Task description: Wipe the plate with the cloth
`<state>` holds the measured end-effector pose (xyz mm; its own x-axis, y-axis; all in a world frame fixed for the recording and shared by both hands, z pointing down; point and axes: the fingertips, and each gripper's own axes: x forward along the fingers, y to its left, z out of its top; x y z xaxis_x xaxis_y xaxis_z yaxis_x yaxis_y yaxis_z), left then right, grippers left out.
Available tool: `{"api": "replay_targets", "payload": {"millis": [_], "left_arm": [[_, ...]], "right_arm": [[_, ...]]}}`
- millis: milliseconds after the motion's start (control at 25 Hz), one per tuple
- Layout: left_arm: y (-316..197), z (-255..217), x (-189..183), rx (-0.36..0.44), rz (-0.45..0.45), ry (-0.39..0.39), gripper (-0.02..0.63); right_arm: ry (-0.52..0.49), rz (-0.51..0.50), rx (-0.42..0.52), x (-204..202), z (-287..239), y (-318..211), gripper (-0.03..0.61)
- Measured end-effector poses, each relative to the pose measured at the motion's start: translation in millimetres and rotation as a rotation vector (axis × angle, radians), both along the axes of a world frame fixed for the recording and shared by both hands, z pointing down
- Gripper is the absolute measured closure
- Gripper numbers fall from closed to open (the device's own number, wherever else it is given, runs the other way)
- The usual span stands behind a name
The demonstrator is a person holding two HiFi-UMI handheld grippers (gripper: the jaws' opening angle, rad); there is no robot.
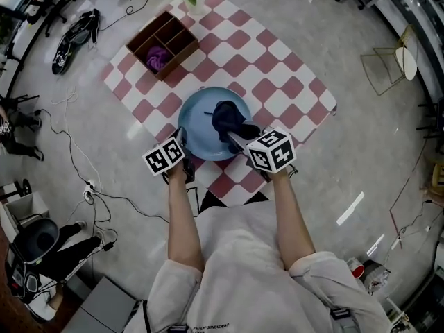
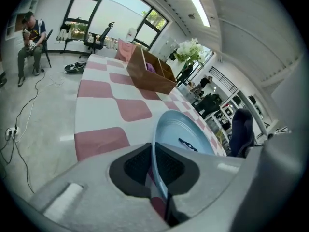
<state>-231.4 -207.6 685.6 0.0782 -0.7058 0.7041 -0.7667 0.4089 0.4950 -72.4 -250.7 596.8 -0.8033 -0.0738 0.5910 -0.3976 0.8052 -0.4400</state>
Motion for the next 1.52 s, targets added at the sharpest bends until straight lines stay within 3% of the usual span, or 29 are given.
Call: {"api": "replay_targets", "payload": {"millis": [320, 480, 680, 920, 1240, 1520], "left_arm": [[2, -71, 13, 0.164, 0.095, -0.166, 0.591], [-5, -120, 25, 0.287, 0.183, -0.249, 0.591], [-8, -157, 52, 0.385, 0.311, -0.337, 0.591], [-12, -175, 75, 0.408, 0.458, -0.482, 0.591], [-18, -174, 109, 0.431, 0.610, -0.544, 0.589], [-19, -172, 115, 0.459, 0.666, -0.519, 0.589]], "right_arm": [[0.010, 0.082, 0.188, -24, -44, 18, 0.485], [0.037, 0.121, 0.274, -40, -52, 24, 0.485], [0.050, 0.158, 0.328, -58, -63, 23, 0.485], [0.055, 0.206, 0.353, -61, -74, 16, 0.486], [0.001, 0.381, 0.347, -23, -83, -9, 0.485], [-0.014, 0.503, 0.332, 5, -83, -30, 0.485]]}}
